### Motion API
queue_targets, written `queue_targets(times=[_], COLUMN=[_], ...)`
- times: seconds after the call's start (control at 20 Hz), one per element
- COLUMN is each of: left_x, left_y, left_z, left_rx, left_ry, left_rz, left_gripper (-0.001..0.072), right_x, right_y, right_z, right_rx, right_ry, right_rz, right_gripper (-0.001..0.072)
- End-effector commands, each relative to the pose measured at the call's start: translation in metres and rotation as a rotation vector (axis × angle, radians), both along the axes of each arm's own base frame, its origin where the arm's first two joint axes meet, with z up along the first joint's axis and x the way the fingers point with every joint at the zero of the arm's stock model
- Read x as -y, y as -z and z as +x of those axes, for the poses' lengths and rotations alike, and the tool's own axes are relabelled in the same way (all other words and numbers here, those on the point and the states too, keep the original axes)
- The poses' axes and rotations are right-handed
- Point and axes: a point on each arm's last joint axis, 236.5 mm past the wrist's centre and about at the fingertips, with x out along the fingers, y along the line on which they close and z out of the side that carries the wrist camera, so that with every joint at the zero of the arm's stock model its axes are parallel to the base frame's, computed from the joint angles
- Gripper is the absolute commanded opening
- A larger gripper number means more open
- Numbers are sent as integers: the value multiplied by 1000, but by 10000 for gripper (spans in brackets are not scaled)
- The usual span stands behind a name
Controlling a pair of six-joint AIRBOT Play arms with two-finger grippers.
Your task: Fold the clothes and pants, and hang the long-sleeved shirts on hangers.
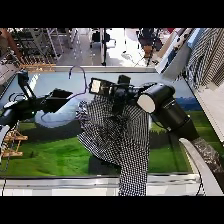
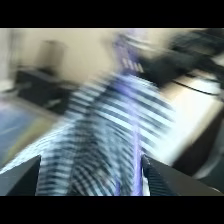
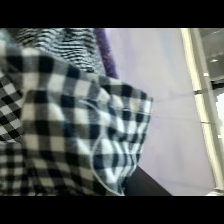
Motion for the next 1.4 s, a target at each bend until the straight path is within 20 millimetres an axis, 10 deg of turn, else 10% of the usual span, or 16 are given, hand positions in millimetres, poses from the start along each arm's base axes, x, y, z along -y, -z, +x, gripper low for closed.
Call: queue_targets(times=[0.0, 0.25, 0.45, 0.75, 1.05, 1.1, 1.25, 1.35], left_x=[-36, -96, -104, 70, 167, 165, 134, 107], left_y=[24, -19, 46, 163, 191, 200, 223, 213], left_z=[53, 70, 34, -28, -45, -34, 4, 25], left_rx=[-61, -110, -574, -760, -708, -713, -804, -787], left_ry=[-249, -511, -631, -374, -437, -501, -708, -767], left_rz=[153, 267, 548, 509, 471, 462, 392, 366], left_gripper=[720, 692, 623, 665, 699, 650, 104, 12], right_x=[29, 68, 114, 121, 121, 121, 117, 107], right_y=[28, 33, 3, -23, -22, -21, -20, -28], right_z=[-13, 12, 51, 58, 57, 56, 49, 40], right_rx=[-112, -188, -138, -125, -128, -136, -170, -196], right_ry=[51, 362, 734, 807, 809, 811, 806, 759], right_rz=[-128, 3, 273, 397, 394, 391, 404, 438], right_gripper=[23, 22, 22, 23, 24, 24, 24, 23])
